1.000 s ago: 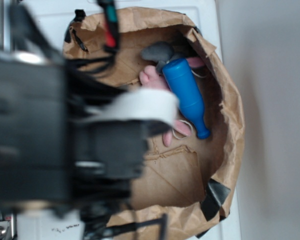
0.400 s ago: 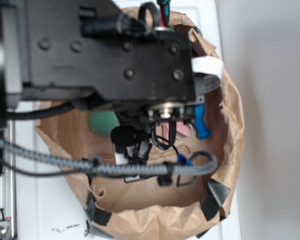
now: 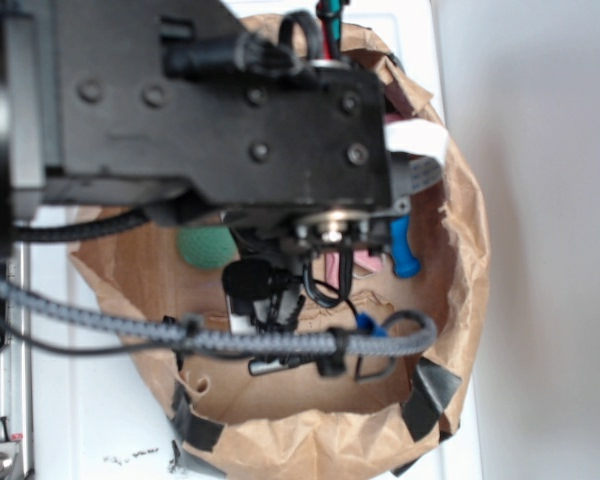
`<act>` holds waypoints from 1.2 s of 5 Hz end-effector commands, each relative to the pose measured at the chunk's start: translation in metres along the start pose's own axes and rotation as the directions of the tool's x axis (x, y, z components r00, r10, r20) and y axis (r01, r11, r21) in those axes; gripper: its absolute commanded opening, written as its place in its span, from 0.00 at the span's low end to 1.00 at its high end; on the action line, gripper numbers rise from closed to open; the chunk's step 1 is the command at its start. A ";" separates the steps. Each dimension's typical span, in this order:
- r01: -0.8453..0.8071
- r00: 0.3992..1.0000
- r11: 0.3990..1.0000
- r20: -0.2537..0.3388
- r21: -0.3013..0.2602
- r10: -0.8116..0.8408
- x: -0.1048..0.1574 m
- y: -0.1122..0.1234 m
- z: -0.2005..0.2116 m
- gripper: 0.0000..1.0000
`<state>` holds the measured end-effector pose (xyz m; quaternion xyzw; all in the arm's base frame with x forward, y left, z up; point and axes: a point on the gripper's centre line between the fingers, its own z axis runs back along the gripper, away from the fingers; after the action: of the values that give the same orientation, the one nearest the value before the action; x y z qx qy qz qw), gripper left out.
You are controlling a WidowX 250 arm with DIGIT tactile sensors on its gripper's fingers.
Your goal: Grab the green ball.
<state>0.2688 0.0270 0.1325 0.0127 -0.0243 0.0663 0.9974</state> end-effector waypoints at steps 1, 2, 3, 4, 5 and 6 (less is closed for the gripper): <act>0.064 0.994 0.998 0.089 0.022 -0.066 -0.028 0.020 -0.049 1.00; 0.076 0.993 0.997 0.094 0.028 -0.078 -0.030 0.031 -0.060 1.00; 0.052 0.993 0.997 0.101 0.049 -0.057 -0.025 0.037 -0.068 1.00; 0.008 0.993 0.996 0.115 0.089 -0.018 -0.015 0.047 -0.082 1.00; -0.028 0.990 0.995 0.141 0.099 0.014 -0.019 0.048 -0.091 0.00; -0.035 0.991 0.996 0.132 0.080 0.024 -0.024 0.047 -0.090 0.00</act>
<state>0.2429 0.0617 0.0364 0.0490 -0.0734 0.0692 0.9937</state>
